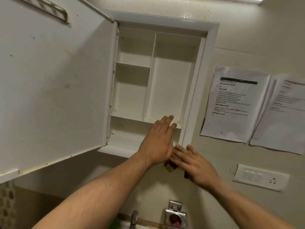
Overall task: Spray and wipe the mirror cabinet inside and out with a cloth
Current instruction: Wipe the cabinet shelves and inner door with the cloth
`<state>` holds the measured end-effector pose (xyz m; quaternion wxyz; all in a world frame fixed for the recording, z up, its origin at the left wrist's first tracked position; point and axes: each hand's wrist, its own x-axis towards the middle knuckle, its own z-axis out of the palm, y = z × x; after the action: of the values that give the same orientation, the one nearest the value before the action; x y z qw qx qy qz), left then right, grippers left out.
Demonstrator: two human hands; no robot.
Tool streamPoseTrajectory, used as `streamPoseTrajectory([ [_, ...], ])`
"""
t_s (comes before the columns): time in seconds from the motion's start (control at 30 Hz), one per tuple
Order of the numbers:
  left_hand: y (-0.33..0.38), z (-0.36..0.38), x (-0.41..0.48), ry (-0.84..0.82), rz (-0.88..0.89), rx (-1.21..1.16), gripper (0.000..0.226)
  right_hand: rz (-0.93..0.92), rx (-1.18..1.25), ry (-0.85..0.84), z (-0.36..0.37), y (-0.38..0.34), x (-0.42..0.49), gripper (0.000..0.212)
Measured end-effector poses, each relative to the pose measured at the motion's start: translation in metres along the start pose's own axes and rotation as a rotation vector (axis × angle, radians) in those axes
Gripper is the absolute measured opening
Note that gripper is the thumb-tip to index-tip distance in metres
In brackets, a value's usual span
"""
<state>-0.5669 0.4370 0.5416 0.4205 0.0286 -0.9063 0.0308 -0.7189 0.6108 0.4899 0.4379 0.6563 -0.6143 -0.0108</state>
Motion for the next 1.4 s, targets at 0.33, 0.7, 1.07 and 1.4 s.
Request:
streamPoseTrajectory([
  [0.33,-0.037,-0.011,0.013,0.065,-0.008,0.045,0.073,0.325,-0.089,0.31,-0.038,0.045,0.076,0.062],
  [0.7,-0.085,0.012,-0.086,-0.05,-0.108,0.0,0.07,0.682,0.171,0.243,0.034,-0.086,0.029,0.07],
  [1.07,-0.112,-0.014,-0.067,0.077,-0.133,0.06,0.072,0.938,0.558,0.35,-0.046,0.0,0.255,0.072],
  [1.4,-0.125,-0.021,-0.069,0.117,-0.146,0.098,0.068,0.845,0.612,-0.234,-0.017,0.011,0.232,0.055],
])
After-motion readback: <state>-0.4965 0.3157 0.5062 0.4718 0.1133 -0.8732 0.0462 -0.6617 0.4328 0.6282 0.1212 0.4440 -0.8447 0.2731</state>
